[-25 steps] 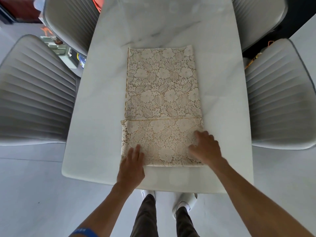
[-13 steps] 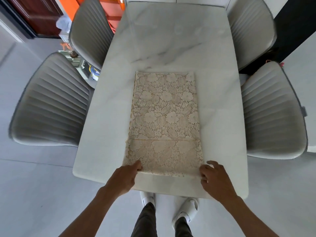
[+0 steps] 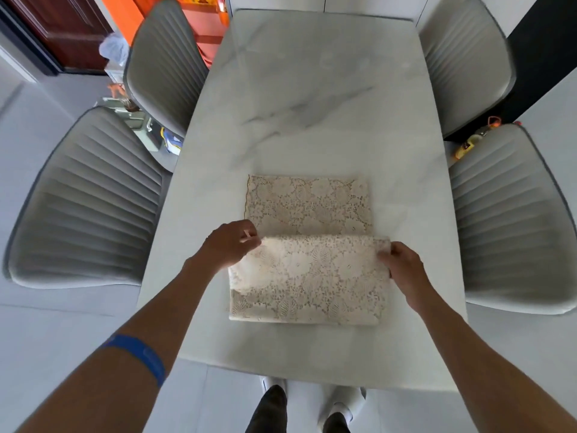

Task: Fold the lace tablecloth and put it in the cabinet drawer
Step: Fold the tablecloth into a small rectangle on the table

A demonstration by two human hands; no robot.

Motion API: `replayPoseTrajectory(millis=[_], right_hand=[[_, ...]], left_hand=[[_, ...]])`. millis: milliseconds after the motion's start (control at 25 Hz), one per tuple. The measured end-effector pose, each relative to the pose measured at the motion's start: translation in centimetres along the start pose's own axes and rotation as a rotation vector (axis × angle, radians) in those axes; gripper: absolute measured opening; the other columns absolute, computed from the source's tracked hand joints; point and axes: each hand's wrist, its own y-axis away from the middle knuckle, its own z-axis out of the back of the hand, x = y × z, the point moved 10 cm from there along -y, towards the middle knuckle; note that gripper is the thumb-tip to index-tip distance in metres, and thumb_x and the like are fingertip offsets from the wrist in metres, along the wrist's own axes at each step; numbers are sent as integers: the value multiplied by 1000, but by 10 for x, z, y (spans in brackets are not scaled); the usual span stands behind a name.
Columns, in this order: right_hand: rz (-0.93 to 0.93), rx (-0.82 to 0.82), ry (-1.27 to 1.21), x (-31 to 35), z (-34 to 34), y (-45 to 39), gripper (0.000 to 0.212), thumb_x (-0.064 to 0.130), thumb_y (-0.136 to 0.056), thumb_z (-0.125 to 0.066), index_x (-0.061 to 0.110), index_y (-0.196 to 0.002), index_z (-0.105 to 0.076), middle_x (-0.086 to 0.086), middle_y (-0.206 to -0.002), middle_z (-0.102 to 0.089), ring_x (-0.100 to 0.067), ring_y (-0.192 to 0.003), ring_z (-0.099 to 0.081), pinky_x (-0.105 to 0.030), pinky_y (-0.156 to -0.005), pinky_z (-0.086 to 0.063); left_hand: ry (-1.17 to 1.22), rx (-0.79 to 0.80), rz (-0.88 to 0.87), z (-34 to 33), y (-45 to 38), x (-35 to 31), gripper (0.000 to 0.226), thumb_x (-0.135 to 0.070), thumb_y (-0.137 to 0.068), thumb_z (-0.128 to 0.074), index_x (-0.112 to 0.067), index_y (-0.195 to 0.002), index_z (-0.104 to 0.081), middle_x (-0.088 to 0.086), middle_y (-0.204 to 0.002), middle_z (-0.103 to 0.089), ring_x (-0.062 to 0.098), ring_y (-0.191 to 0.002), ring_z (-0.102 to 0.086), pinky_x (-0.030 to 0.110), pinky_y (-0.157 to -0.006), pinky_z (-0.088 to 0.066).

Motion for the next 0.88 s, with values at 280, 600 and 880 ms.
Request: replayPoseTrajectory(millis=[280, 600, 880], right_hand=[[-211, 72, 23, -77, -17, -16, 9, 11, -87, -68, 18, -92, -69, -5, -90, -72, -19, -77, -66, -29, -67, -50], [-173, 89, 309, -93, -11, 26, 13, 20, -88, -65, 7, -87, -65, -8, -82, -67, -22, -73, -59, -32, -65, -43], [-162, -3, 412, -101, 0, 33, 20, 30, -84, -67, 14, -75, -59, -1, -72, -65, -22, -70, -60, -31, -60, -43]], left_hand=[[717, -191, 538, -77, 30, 107, 43, -16, -73, -81, -19, -109, -58, 0, -96, -69, 11, -74, -66, 23, -55, -45], [335, -220, 433, -106, 79, 103, 15, -18, -94, -53, -9, -82, -58, 3, -69, -59, 26, -69, -55, 32, -58, -40], [244, -337, 517, -106, 105, 111, 18, -20, -95, -51, -14, -86, -65, 7, -83, -70, 29, -78, -60, 30, -68, -39]])
